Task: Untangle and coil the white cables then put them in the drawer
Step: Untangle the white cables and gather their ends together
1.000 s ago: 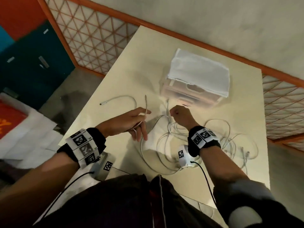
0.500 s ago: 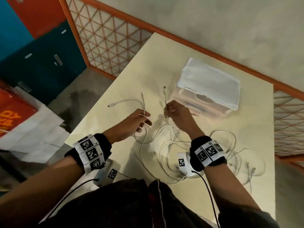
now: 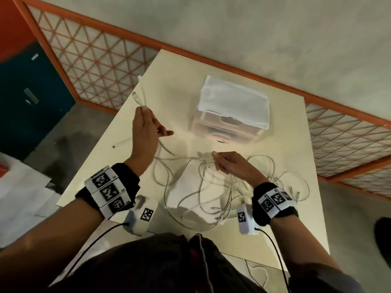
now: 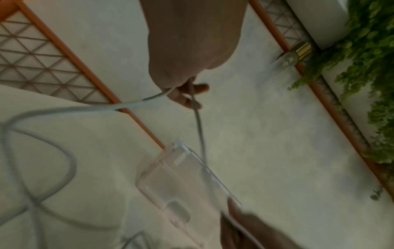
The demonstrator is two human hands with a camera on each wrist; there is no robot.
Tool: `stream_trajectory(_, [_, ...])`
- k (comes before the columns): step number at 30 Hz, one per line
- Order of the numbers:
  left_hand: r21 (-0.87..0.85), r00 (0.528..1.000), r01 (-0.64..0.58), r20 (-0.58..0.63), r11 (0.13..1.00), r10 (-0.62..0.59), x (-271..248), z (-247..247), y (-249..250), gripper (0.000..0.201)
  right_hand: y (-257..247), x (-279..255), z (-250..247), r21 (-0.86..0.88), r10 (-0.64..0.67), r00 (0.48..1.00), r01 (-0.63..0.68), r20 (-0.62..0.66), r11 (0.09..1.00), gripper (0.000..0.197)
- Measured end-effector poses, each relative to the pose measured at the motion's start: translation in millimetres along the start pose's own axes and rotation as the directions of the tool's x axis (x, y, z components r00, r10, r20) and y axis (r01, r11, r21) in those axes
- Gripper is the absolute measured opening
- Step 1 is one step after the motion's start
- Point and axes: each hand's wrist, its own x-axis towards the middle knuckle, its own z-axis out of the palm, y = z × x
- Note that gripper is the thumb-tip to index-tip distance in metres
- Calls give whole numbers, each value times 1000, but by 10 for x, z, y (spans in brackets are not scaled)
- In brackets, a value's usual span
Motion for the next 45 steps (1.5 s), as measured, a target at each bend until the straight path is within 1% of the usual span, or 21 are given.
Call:
stream_trajectory(2, [-18,997,-10,-74,1000,9,86,-74,96,33,338,-140,-185,-27,86,994,-88,-74,996,48])
stream_trajectory(3, [-12,996,-23,-81,1000,22,113,-109,123,34,452,-207,-263,3,119,988,-119,-96,993,46])
stream_trajectory(6, [7,998,-67,-17,998,67,103,-136,99,34,473,-288,-315,67,151,987,-147,-59,987,42])
stream_trajectory(11, [-25,992,-75,104,997,77,-40,17,39,31,93,-45,214,39,125,981,-132,145,990,38])
stream_trajectory(14, [-54,990,-66,122,996,72,-52,55,105,31,3,129,593,-27,149,978,-147,148,989,50])
stream_trajectory(15, [-67,990,-65,121,996,72,-38,50,120,32,-5,168,689,-48,151,975,-145,161,988,50])
stream_trajectory(17, [-81,993,-47,108,996,55,-20,34,157,32,44,224,808,-63,122,973,-111,195,992,35])
stream_trajectory(19, [-48,995,-46,81,998,50,3,-22,192,32,121,230,810,1,90,984,-91,155,996,18])
stream_trajectory(21, [54,993,-70,96,996,64,25,-104,183,32,136,196,710,109,82,996,-85,34,990,22])
stream_trajectory(22, [122,988,-89,137,989,72,24,-142,169,31,87,171,637,191,87,996,-83,-16,978,24])
stream_trajectory(24, [280,961,-145,270,949,68,3,-196,87,26,-105,129,488,315,47,998,-36,-29,949,19])
stream_trajectory(26, [380,910,-191,415,905,17,-66,-183,-5,6,-369,81,355,386,-82,997,70,15,920,17])
stream_trajectory(28, [431,855,-167,511,887,-88,-127,-148,-89,15,-623,28,253,438,-194,981,166,20,884,17])
stream_trajectory(30, [490,811,-120,550,863,-199,-162,-106,-126,14,-754,-27,161,461,-221,975,207,-23,863,17])
stream_trajectory(31, [518,806,-138,555,844,-208,-167,-102,-123,21,-790,-65,118,461,-212,976,211,-50,862,17])
stream_trajectory(32, [529,818,-155,543,835,-192,-155,-98,-121,28,-780,-108,76,464,-189,979,200,-72,863,17])
stream_trajectory(34, [444,864,-172,497,879,-82,-141,-76,-79,34,-658,-220,13,465,-109,993,114,-38,878,20])
stream_trajectory(37, [236,953,-150,293,960,77,-45,-75,66,31,-317,-441,-2,317,3,979,-69,202,946,19])
stream_trajectory(39, [157,982,-150,137,976,129,54,-113,162,28,-12,-589,-17,173,58,956,-111,287,979,19])
stream_trajectory(42, [213,979,-201,31,956,199,172,-221,124,29,375,-731,-133,167,123,973,-156,196,973,16])
stream_trajectory(45, [307,970,-231,-7,923,244,129,-283,-2,30,448,-778,-268,213,104,995,-101,-4,972,16])
